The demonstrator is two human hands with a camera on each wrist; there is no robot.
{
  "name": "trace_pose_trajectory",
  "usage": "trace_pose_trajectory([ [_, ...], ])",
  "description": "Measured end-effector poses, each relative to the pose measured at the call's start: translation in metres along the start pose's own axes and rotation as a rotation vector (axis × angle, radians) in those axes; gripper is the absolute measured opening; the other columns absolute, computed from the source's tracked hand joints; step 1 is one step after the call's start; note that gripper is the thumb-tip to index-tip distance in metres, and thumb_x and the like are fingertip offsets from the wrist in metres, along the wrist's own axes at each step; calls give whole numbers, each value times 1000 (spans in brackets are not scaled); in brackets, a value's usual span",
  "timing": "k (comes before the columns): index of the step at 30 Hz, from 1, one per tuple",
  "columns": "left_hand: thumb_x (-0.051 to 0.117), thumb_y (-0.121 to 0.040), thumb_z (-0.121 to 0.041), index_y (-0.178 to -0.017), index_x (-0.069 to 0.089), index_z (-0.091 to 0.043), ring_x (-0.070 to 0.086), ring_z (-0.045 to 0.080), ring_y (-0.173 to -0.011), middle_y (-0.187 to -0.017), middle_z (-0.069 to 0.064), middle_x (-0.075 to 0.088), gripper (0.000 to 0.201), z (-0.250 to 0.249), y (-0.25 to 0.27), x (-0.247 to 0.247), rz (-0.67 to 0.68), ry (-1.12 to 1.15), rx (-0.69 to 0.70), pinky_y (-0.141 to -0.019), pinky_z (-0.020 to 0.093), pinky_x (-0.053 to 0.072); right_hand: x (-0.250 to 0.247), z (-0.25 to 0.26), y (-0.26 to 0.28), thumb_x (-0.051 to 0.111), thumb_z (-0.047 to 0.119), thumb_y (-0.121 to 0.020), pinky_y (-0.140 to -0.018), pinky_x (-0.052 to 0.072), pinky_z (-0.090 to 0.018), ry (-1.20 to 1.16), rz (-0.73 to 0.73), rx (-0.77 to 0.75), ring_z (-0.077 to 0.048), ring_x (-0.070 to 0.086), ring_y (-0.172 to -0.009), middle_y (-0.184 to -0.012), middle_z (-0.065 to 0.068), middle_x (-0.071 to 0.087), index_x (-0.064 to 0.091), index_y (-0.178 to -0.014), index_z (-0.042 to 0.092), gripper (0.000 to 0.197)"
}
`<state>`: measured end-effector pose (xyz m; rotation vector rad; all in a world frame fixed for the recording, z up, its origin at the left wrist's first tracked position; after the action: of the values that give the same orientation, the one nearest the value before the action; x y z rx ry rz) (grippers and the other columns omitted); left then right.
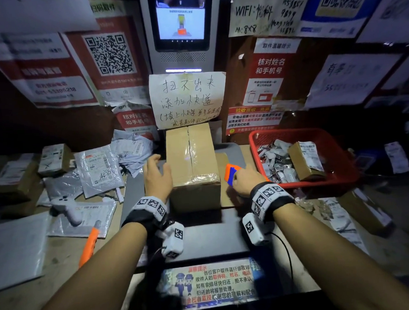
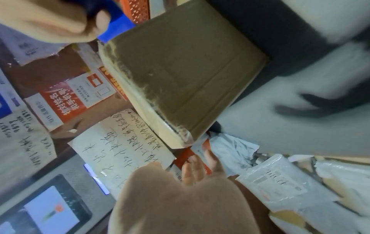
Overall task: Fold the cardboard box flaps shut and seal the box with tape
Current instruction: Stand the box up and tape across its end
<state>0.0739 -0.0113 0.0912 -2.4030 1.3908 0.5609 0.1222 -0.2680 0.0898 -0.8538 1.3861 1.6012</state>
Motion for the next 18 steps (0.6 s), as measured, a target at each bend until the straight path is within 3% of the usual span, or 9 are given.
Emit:
trace_pose_trajectory([
  [2,50,-97,-30,-144,35,-8,42,33,-132,-145,19,42,54,13,3,13,126,-62,-157,-109,42,34,-2,12,4,35,28,-93,-84,45,-42,35,-70,-28,-37,58,-105,-123,-20,55,64,-110,7,40],
  [5,51,-97,-37,-143,31,-7,46,40,-128,-140,21,48,59,16,12,34,282,-136,-128,-101,42,37,3,37,7,1,58,-81,-80,41,-43,54,-98,-48,-36,54,-99,-126,-20,48,60,-121,12,84],
  [8,55,-91,-48,-144,23,-13,52,38,-122,-138,16,52,71,18,17,45,320,-113,-133,-101,44,43,7,47,11,4,76,-88,-87,40,-45,134,-104,17,-37,55,-103,-131,-19,42,62,-127,11,95],
  [11,48,-73,-75,-145,14,-23,53,39,-122,-140,16,51,95,28,19,51,324,-115,-176,-102,53,44,12,54,19,8,92,-77,-80,32,-46,220,-114,110,-35,54,-100,-124,-16,43,62,-126,5,113],
  [12,47,-71,-77,-145,13,-25,53,40,-123,-140,17,50,97,28,19,52,317,-115,-183,-102,53,44,14,56,20,7,91,-77,-82,33,-46,226,-120,118,-34,54,-99,-123,-16,44,63,-124,3,114],
  [14,49,-82,-68,-150,10,-23,49,42,-126,-144,18,47,90,24,22,51,313,-127,-188,-105,51,40,16,57,19,9,83,-85,-88,37,-47,210,-136,110,-34,56,-97,-121,-17,45,65,-120,3,104],
  [16,43,-97,-50,-155,2,-21,44,43,-130,-148,21,42,77,24,23,52,321,-139,-188,-109,49,35,16,53,18,16,65,-96,-88,40,-47,196,-130,65,-34,59,-90,-119,-17,45,65,-121,9,78],
  [18,36,-102,-41,-156,0,-23,45,42,-129,-147,21,43,67,25,20,51,312,-126,-202,-109,47,34,13,48,16,28,41,-100,-82,41,-46,196,-131,-6,-34,58,-88,-117,-17,44,57,-127,16,46],
])
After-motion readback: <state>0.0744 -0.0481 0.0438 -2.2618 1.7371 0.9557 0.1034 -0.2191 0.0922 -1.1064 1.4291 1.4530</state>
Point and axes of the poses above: each hand's wrist, its own y-axis away from the middle knuckle, its own x-axis out of the palm, z = x × y, the point moved 4 cm from there along -y, towards the middle knuckle
